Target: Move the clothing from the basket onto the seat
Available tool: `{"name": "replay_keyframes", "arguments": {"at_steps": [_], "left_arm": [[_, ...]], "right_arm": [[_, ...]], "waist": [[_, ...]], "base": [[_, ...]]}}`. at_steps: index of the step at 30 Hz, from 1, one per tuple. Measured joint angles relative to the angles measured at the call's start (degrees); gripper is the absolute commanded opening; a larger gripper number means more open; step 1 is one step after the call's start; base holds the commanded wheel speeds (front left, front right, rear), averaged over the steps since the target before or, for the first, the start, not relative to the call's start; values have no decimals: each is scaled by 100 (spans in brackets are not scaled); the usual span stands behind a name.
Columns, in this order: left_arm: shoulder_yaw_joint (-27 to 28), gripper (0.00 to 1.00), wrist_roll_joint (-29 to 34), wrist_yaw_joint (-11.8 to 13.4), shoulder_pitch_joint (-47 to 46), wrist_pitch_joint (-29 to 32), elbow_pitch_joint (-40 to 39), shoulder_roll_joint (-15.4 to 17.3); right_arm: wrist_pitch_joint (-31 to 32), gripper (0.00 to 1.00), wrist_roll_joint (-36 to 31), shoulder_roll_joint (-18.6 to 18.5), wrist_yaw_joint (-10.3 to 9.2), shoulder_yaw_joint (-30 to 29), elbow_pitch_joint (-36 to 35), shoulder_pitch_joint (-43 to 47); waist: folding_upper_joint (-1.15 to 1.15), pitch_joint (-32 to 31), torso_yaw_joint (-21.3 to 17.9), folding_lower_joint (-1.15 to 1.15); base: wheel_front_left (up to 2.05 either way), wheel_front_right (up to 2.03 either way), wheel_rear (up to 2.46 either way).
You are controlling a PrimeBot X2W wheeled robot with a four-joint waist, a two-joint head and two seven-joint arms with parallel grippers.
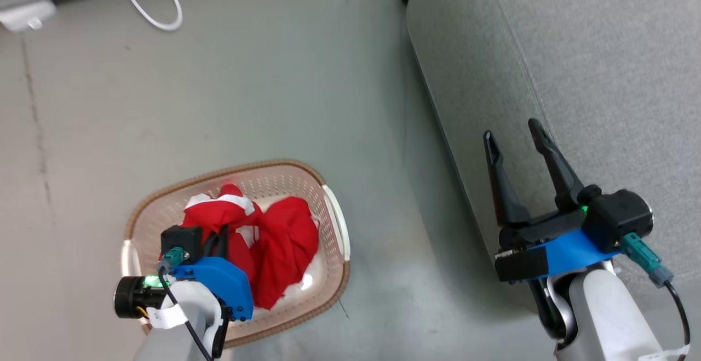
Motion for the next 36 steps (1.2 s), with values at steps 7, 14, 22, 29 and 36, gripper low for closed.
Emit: {"name": "replay_keyframes", "arguments": {"at_steps": [7, 14, 22, 29, 36], "left_arm": [[-385, 0, -132, -123, 206, 0, -389, -63], [-1246, 0, -769, -152, 360, 0, -1022, -73], [-2162, 0, -1277, -172, 230, 0, -1606, -79], [-2750, 0, -1712, -172, -176, 0, -2024, -79], [-3174, 0, -2153, -172, -638, -1, -2240, -80]], "right_arm": [[0, 100, -81, 0, 0, -53, 138, 221], [0, 100, -137, 0, 0, -99, 300, 506], [0, 100, -155, 0, 0, -31, 397, 659], [0, 100, -180, 0, 0, 26, 459, 745], [0, 100, -180, 0, 0, 102, 515, 790]], "waist": [[0, -804, 281, -1], [0, -1480, 538, -1], [0, -1994, 668, -1], [0, -2160, 689, 0], [0, -2277, 662, 0]], "base": [[0, 0, 0], [0, 0, 0], [0, 0, 0], [0, 0, 0], [0, 0, 0]]}}
